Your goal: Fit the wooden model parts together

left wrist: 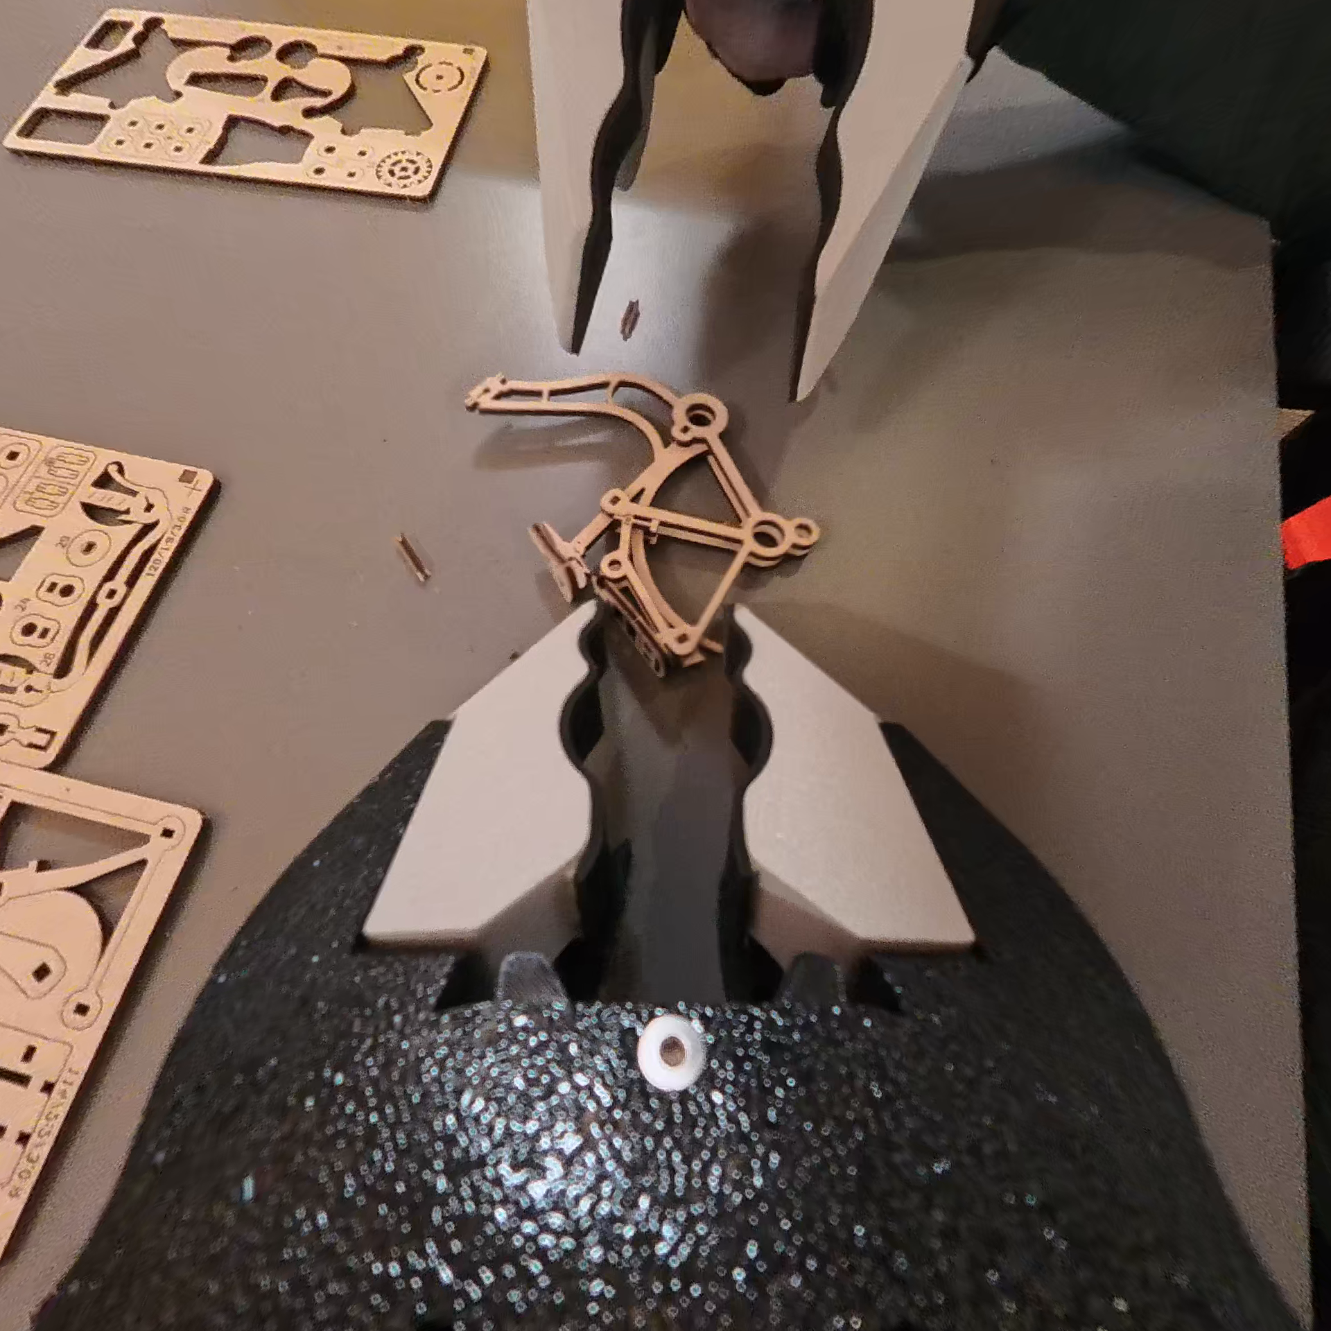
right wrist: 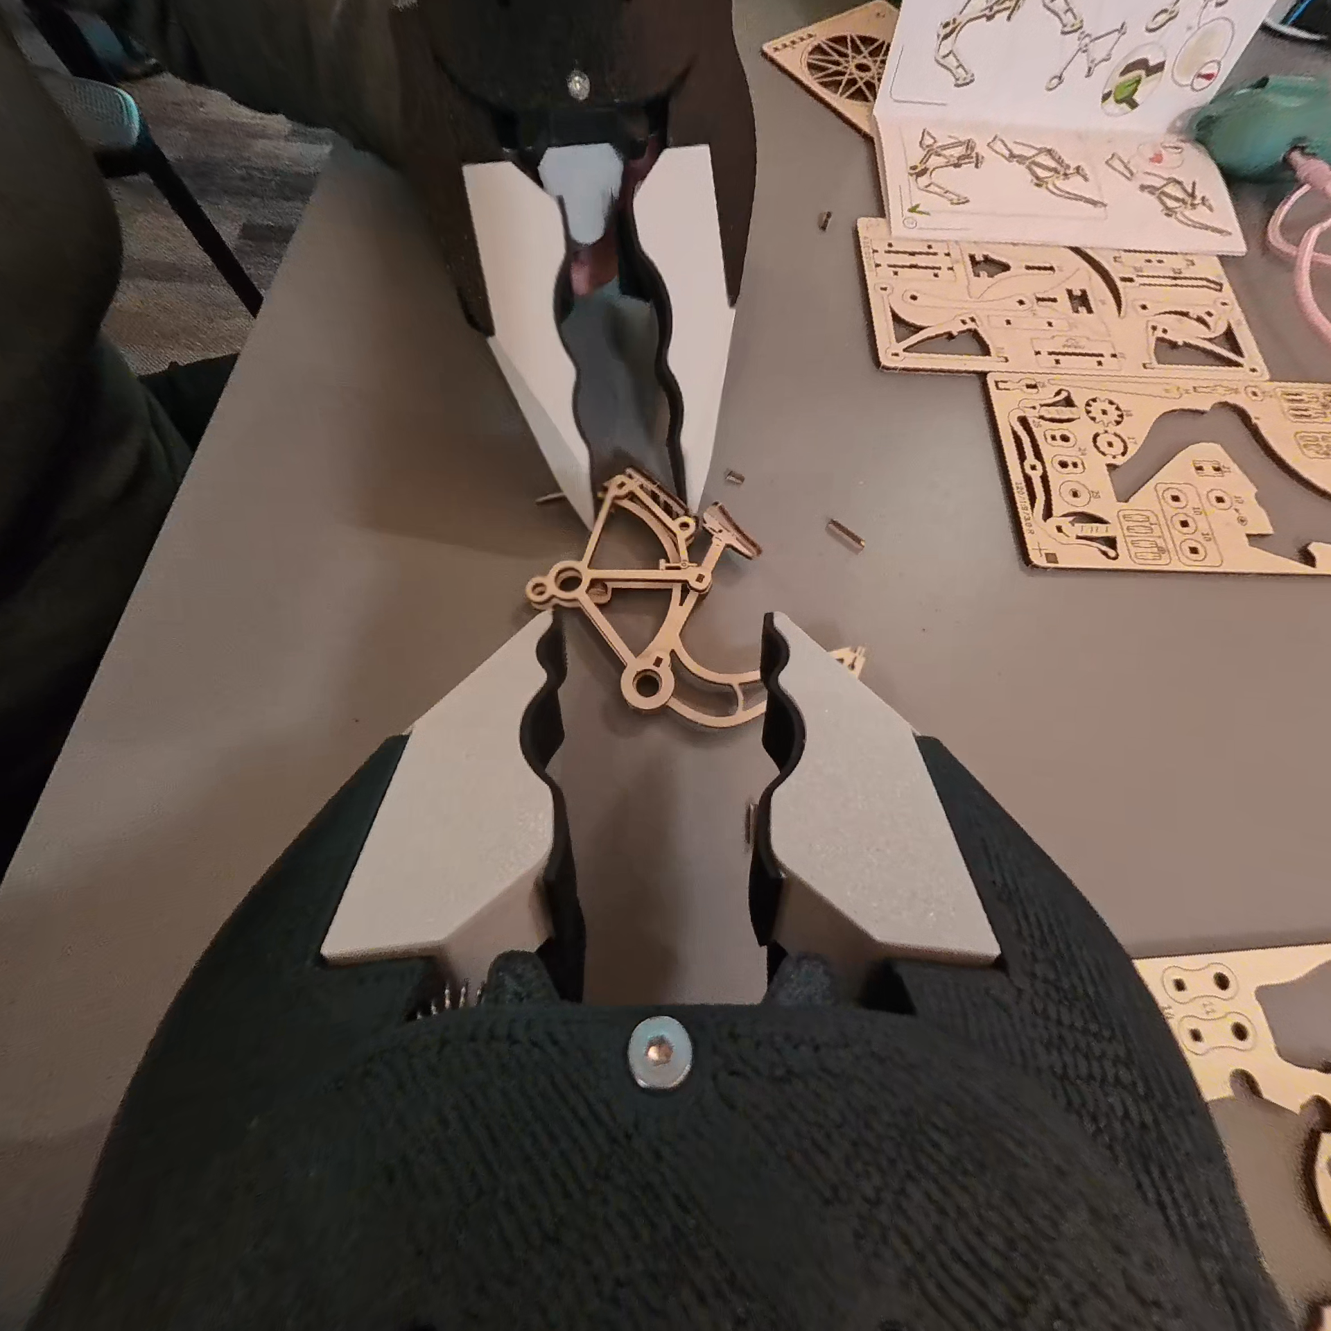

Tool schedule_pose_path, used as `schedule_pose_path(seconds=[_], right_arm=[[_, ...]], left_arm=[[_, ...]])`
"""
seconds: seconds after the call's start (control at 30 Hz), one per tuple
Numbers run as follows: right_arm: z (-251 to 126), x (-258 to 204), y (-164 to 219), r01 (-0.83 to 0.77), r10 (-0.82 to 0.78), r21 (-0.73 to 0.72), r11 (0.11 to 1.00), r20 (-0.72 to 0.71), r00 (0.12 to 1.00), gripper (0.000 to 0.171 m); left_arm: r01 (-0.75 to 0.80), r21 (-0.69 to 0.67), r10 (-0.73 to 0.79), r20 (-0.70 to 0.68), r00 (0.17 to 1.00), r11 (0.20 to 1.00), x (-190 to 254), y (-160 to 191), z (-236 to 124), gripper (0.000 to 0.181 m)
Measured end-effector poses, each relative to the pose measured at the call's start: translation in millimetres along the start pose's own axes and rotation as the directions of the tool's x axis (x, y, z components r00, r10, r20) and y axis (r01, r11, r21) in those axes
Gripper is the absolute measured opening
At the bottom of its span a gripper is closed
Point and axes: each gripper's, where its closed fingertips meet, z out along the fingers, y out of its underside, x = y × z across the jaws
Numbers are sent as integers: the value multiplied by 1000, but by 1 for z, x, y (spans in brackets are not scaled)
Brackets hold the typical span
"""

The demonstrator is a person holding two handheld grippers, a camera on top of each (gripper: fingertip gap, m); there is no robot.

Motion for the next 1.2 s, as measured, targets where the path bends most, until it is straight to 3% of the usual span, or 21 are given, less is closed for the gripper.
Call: schedule_pose_path(seconds=[0.17, 0.33, 0.5, 0.63, 0.77, 0.87, 1.07, 1.2], right_arm=[[-6, 10, -2, -72, 73, 38, 997, -23, 997, 53], [-20, 37, -5, -271, 284, 151, 951, -76, 956, 54], [-23, 32, -5, -525, 505, 202, 827, 145, 851, 58], [-17, 14, -5, -655, 590, 128, 745, 334, 735, 56], [-2, -6, -5, -647, 583, 34, 762, 399, 707, 41], [9, -15, -2, -595, 555, -10, 803, 373, 743, 30], [14, -8, -8, -550, 511, 49, 834, 308, 802, 11], [14, -3, -6, -500, 470, 72, 863, 249, 847, 9]], left_arm=[[-25, -11, 25, 10, 1000, 1000, -2, -1, 1, 26], [-235, -15, 235, 130, 963, 972, -12, -5, -3, 24], [-420, -37, 413, 269, 870, 907, -21, -11, -8, 23], [-546, -86, 539, 350, 767, 833, -24, -15, -12, 23], [-608, -141, 608, 395, 689, 781, -24, -17, -14, 22], [-615, -167, 621, 414, 665, 770, -26, -17, -15, 22], [-639, -216, 656, 451, 605, 738, -30, -20, -20, 22], [-648, -209, 658, 464, 593, 732, -29, -23, -21, 22]])
